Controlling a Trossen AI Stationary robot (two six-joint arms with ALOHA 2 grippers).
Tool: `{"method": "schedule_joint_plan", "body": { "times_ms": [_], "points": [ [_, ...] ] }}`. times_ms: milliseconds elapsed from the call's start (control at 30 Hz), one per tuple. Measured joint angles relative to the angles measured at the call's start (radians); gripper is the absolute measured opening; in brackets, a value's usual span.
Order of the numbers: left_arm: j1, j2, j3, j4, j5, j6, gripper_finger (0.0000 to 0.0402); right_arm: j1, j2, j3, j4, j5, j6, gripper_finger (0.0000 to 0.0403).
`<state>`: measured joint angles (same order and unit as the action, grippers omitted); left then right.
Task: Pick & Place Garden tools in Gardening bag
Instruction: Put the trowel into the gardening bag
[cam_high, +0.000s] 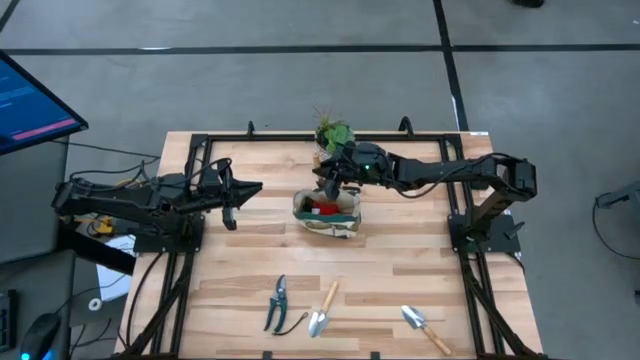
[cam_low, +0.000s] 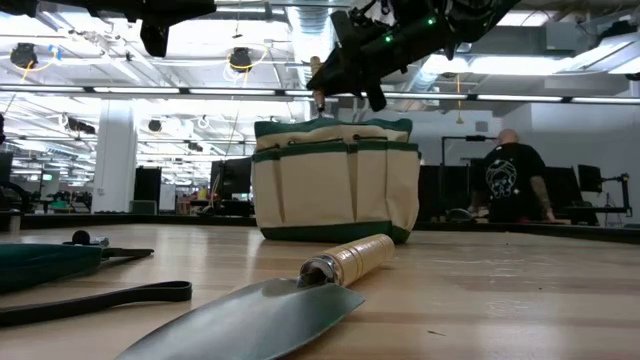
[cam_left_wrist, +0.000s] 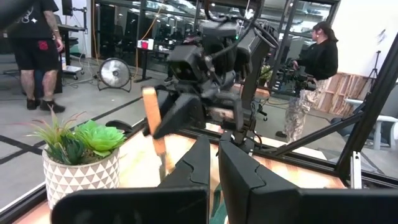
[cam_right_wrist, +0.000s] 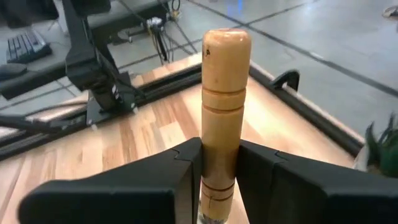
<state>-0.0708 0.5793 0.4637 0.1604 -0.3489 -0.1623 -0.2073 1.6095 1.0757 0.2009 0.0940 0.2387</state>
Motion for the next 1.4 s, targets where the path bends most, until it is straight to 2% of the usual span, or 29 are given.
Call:
{"method": "schedule_joint_plan", "body": {
  "times_ms": [400, 700, 1167, 1400],
  "points": [
    [0.0, 0.0, 0.0, -0.003, 0.0, 0.0, 0.0002, -0.01, 0.001, -0.001, 0.026, -0.001, 0.023, 0.0062],
    [0.0, 0.0, 0.0, -0.003, 0.001, 0.0, 0.0002, 0.012, 0.079, 0.0, 0.08, -0.022, 0.051, 0.0062],
    [0.0, 0.0, 0.0, -0.003, 0.002, 0.006, 0.0002, -0.017, 0.08, 0.0, 0.124, -0.015, 0.062, 0.0062],
    [0.0, 0.0, 0.0, -0.003, 0.002, 0.008, 0.0002, 0.002, 0.145, 0.0, 0.15, -0.019, 0.103, 0.0062]
  ]
}}
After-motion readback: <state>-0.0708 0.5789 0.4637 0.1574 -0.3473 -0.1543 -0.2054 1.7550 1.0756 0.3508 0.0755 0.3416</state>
